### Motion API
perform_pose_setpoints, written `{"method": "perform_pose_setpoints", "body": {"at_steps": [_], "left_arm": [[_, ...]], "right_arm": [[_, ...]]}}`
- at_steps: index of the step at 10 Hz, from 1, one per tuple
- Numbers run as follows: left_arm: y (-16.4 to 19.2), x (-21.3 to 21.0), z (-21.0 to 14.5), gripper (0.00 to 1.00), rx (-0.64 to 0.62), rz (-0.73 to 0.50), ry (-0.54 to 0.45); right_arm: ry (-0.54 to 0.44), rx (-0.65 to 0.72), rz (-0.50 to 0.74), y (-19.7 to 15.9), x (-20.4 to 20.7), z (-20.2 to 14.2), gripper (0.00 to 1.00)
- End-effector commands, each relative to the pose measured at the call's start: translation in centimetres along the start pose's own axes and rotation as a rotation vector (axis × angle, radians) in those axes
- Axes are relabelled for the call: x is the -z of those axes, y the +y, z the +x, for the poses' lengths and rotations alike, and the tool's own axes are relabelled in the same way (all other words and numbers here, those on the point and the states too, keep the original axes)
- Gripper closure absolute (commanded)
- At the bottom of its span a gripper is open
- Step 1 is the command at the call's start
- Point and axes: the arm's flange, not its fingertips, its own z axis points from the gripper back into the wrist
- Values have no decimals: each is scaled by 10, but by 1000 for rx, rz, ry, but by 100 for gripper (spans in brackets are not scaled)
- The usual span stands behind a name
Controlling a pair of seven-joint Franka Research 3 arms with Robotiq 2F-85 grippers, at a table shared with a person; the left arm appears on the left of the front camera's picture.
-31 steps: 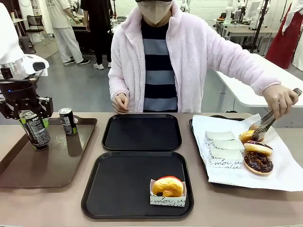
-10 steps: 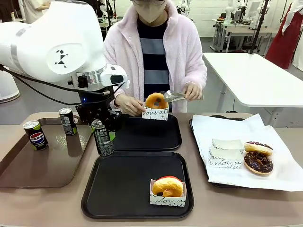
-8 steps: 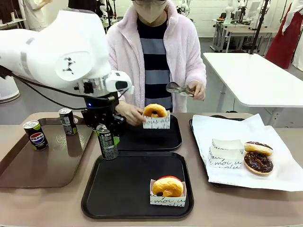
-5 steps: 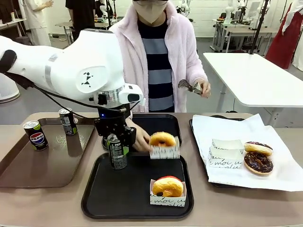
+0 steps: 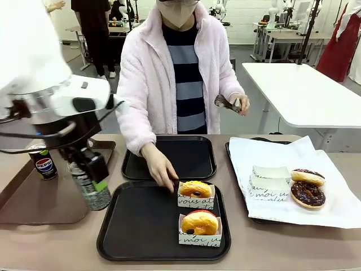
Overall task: Set up donuts and drinks on trays.
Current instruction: Pick up one Pepsi coke and place it on the Flat Tray.
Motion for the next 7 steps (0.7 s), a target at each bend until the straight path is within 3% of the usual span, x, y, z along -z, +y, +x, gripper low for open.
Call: {"method": "perform_pose_setpoints", "body": {"at_steps": [1,4,7], "left_arm": [[7,10,4,41,-16,-25,-2],[8,11,9,41,-38,-26,-5],[9,38,64,41,-72,15,5]], "right_arm": [[-7,-12,14,0,-2,0,0],[-7,-12,14,0,-2,0,0],[-7,-12,14,0,-2,0,0]]}}
